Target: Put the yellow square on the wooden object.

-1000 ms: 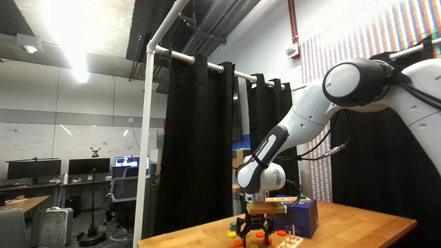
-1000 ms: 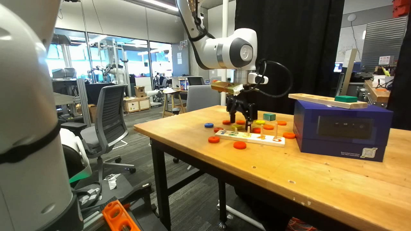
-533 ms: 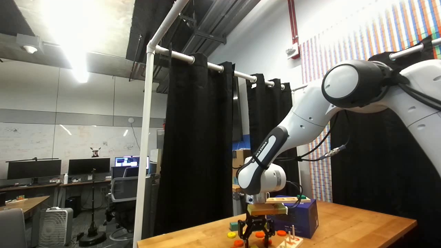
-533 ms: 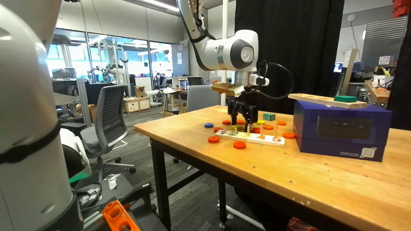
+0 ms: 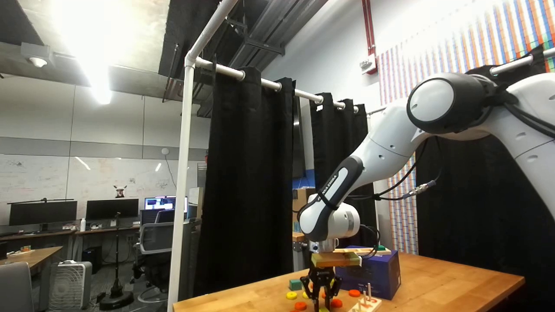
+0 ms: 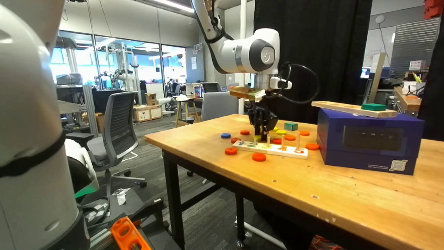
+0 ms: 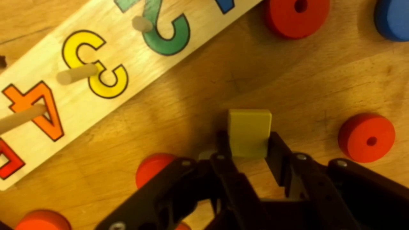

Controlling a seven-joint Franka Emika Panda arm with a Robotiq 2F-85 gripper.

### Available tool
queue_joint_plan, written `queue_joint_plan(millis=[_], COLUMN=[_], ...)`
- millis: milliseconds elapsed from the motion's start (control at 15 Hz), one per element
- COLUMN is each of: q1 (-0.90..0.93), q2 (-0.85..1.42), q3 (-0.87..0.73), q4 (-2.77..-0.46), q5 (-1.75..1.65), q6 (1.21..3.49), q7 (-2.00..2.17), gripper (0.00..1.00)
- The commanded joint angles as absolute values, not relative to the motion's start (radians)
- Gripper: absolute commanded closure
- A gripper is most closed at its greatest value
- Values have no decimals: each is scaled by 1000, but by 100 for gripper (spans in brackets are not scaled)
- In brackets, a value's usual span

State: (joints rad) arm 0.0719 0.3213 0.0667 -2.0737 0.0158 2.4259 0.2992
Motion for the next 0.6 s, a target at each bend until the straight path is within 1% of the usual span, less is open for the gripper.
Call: queue_joint_plan(millis=[0,200,533], q1=[84,90,105], q2=[310,274,137], q3=[55,51,41], q4=[-2075,-2087,-2125], q5=[30,20,-31], q6=[2417,2392,2346], q7=[281,297,355], gripper=[84,84,84])
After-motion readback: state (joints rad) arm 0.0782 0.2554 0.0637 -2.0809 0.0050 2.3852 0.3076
